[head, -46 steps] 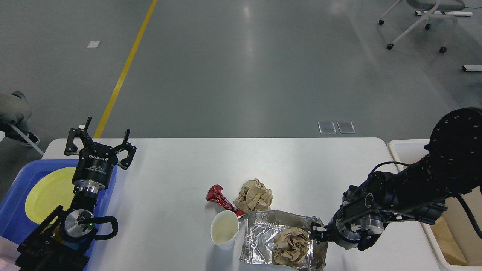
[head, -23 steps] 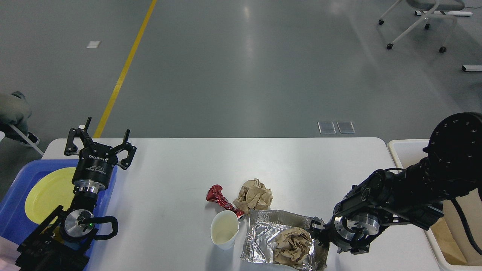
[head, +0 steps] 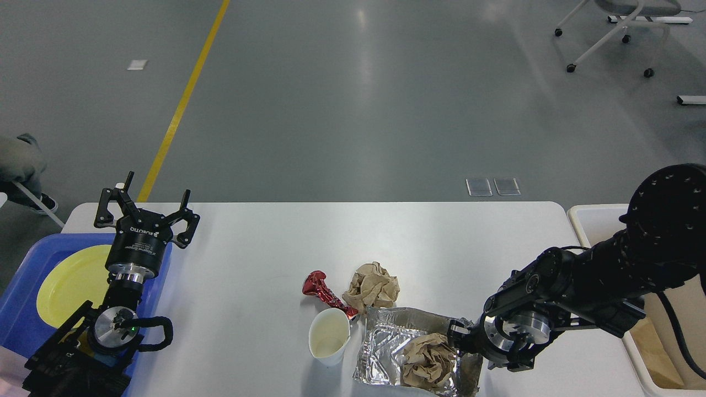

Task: Tidy desktop
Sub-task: 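Lower the right gripper onto the foil tray's edge and grasp it, then lift the foil tray with crumpled paper and carry it into the bin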

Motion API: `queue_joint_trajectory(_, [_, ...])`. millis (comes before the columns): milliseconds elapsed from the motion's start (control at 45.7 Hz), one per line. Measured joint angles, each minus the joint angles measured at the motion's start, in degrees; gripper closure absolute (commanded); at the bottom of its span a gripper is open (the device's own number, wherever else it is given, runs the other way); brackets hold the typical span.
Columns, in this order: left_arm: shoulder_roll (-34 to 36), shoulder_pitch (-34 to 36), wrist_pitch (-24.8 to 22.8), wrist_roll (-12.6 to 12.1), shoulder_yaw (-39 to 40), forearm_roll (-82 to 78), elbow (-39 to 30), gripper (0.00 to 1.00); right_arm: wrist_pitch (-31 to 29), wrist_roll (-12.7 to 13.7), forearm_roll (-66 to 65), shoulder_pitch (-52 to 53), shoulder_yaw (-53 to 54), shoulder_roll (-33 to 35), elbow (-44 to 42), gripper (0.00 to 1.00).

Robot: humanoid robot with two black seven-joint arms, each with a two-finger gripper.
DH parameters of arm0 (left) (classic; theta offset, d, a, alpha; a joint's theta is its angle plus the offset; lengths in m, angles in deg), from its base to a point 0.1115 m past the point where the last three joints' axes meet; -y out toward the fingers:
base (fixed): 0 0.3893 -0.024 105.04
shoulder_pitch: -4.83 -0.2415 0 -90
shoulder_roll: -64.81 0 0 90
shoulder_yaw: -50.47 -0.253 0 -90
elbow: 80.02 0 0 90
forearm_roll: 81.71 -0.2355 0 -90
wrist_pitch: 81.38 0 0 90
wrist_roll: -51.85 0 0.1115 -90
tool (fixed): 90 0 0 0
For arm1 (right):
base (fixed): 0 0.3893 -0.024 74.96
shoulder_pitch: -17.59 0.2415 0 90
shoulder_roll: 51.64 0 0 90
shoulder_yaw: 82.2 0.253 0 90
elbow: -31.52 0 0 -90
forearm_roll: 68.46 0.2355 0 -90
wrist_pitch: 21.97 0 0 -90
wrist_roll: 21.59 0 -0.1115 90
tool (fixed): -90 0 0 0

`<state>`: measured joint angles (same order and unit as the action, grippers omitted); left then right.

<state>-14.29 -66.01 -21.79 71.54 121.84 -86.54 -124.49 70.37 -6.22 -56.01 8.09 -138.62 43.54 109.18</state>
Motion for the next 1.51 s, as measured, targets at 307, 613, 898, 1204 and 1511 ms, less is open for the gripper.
queue_joint_trajectory(307, [0.0, 0.0, 0.0, 0.0, 0.0, 0.0, 0.0, 0.01, 3.9, 0.2, -0.9, -1.4, 0.0, -1.3, 0.1, 1.00])
queue_joint_trajectory(613, [0.0, 0.0, 0.0, 0.0, 0.0, 0.0, 0.0, 0.01, 4.9, 1.7, -0.1, -0.6, 0.0, -1.2, 0.3, 1.00])
queue_joint_trajectory(898, [0.0, 0.0, 0.0, 0.0, 0.0, 0.0, 0.0, 0.01, 3.5, 1.7, 0.0, 1.0, 0.1, 0.7, 1.1, 1.00])
queue_joint_trajectory(1204, [0.0, 0.0, 0.0, 0.0, 0.0, 0.0, 0.0, 0.01, -6.8, 1.3, -0.1, 8.7, 0.1, 8.8, 5.9, 1.00])
queue_joint_trajectory(1511, [0.0, 0.0, 0.0, 0.0, 0.0, 0.0, 0.0, 0.01, -17.0, 1.1, -0.1, 18.0, 0.0, 16.1, 9.4, 1.00])
